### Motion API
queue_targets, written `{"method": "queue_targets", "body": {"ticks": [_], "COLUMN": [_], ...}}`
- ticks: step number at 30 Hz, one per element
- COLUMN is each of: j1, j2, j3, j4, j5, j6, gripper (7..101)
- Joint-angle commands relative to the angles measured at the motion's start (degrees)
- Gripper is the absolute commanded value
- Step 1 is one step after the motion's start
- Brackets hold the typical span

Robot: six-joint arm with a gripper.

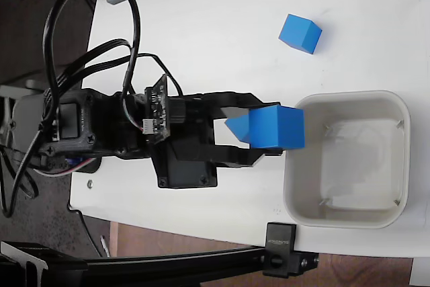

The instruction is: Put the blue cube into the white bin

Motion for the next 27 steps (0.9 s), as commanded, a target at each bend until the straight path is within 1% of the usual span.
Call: {"method": "queue_targets", "body": {"ticks": [1, 3, 4, 5, 6, 7, 13, 17, 20, 24, 27], "j1": [0.26, 0.53, 0.62, 0.79, 0.79, 0.88, 1.05, 0.79, 0.70, 0.79, -0.53], "j2": [-2.20, -4.66, -5.89, -6.86, -7.56, -8.17, -8.17, -3.60, 3.87, 17.93, 29.18], "j3": [-9.05, -12.22, -13.71, -14.85, -15.56, -16.08, -16.17, -11.69, -2.90, 14.68, 28.21], "j4": [-0.35, 0.44, 0.88, 1.05, 1.23, 1.23, 2.64, 3.69, 3.43, 2.81, 5.10], "j5": [-0.62, -0.70, -0.70, -0.70, -0.70, -0.62, -1.32, -1.49, -1.23, -0.53, 3.52], "j6": [-0.09, -0.09, -0.26, -0.44, -0.44, -0.44, -0.88, -1.93, -2.20, -1.49, -1.14], "gripper": [47.0, 50.3, 55.6, 67.2, 86.0, 100.3, 100.3, 100.3, 100.3, 100.3, 100.3]}}
